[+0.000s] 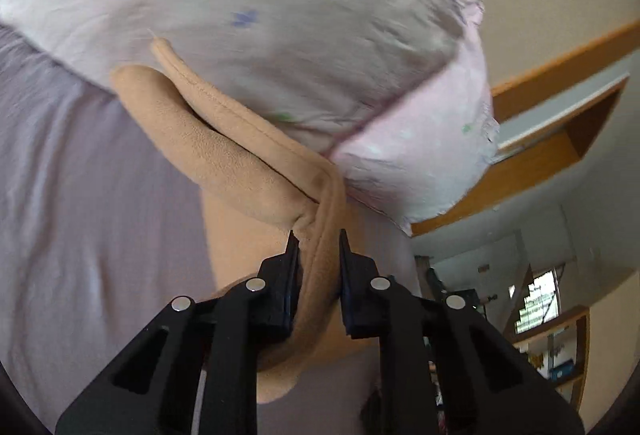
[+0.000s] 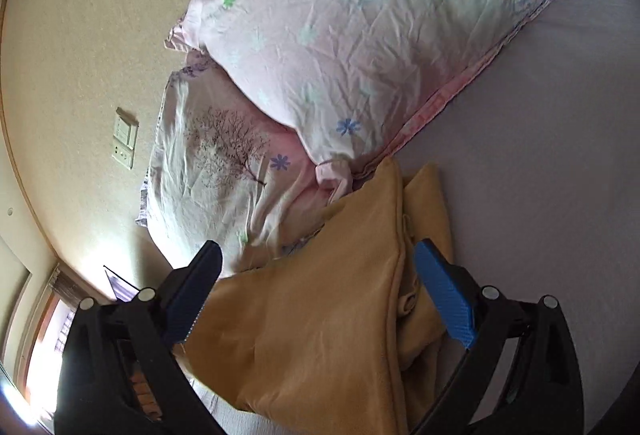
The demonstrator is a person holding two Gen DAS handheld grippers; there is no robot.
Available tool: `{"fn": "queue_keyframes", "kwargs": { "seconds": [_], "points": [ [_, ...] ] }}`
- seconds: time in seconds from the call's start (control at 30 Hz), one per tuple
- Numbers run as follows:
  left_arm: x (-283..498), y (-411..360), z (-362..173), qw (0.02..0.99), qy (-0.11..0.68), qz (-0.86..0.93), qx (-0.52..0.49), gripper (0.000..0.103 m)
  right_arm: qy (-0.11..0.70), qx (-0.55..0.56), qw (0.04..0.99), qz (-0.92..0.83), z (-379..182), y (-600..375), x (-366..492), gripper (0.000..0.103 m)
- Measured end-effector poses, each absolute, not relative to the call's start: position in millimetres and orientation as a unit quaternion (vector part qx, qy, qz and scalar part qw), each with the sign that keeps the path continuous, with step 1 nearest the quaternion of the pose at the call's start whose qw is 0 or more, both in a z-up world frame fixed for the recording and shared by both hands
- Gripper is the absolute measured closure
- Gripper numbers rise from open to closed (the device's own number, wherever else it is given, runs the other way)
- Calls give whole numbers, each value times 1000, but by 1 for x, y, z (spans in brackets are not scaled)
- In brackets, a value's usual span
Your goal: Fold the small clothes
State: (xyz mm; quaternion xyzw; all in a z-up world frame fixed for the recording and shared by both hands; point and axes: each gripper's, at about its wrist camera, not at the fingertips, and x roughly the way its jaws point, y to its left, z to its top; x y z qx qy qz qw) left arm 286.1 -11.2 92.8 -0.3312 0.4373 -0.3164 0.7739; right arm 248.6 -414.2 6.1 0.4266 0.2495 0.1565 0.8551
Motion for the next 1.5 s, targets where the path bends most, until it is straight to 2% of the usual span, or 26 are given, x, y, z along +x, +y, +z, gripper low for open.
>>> {"fn": "queue_keyframes", "kwargs": {
  "seconds": [0.07, 0.17, 0.27, 0.33, 0.37, 0.4, 0.47, 0.63, 0.87, 0.97, 1.0, 1.03, 1.07, 1.13, 1.17, 1.2, 1.4, 1.5],
  "points": [
    [289, -72, 100, 764, 444, -360, -298, 86, 248, 424, 860, 139, 6, -419, 248, 6],
    [291, -171, 81, 727, 481, -422, -249, 84, 252, 400, 874, 111, 8, -423, 247, 6],
    [295, -225, 57, 660, 529, -467, -257, 83, 260, 383, 881, 94, 7, -426, 248, 6],
    [296, -220, 58, 630, 511, -499, -306, 82, 261, 393, 876, 99, 4, -429, 250, 6],
    [295, -207, 65, 643, 493, -497, -310, 76, 261, 396, 875, 102, 4, -430, 250, 6],
    [292, -195, 71, 664, 480, -487, -303, 61, 260, 396, 875, 105, 5, -430, 250, 6],
    [285, -159, 82, 724, 454, -439, -278, 50, 269, 390, 873, 115, 9, -430, 249, 6],
    [274, -102, 77, 789, 466, -342, -210, 49, 322, 344, 869, 151, 24, -416, 237, 13],
    [290, -107, 24, 747, 536, -330, -215, 46, 440, 351, 817, 122, -5, -407, 281, 15],
    [291, -117, 12, 733, 544, -339, -226, 43, 453, 344, 812, 130, -16, -400, 287, 21],
    [291, -119, 8, 731, 546, -341, -228, 40, 448, 346, 813, 135, -17, -400, 286, 31],
    [290, -124, 5, 731, 546, -340, -227, 40, 452, 354, 806, 144, -21, -399, 286, 52],
    [289, -126, 1, 733, 545, -338, -228, 40, 450, 355, 807, 138, -24, -401, 285, 62],
    [286, -126, 0, 737, 539, -335, -232, 57, 431, 369, 809, 153, -25, -401, 281, 72],
    [284, -122, 3, 738, 529, -346, -237, 65, 420, 371, 812, 162, -21, -399, 279, 73],
    [282, -114, 6, 738, 518, -356, -245, 68, 405, 369, 817, 180, -14, -393, 275, 76],
    [246, -43, 37, 787, 455, -339, -241, 67, 395, 311, 829, 247, 9, -327, 282, 78],
    [234, -19, 32, 820, 462, -280, -189, 62, 445, 265, 825, 227, -10, -292, 296, 71]
  ]
}}
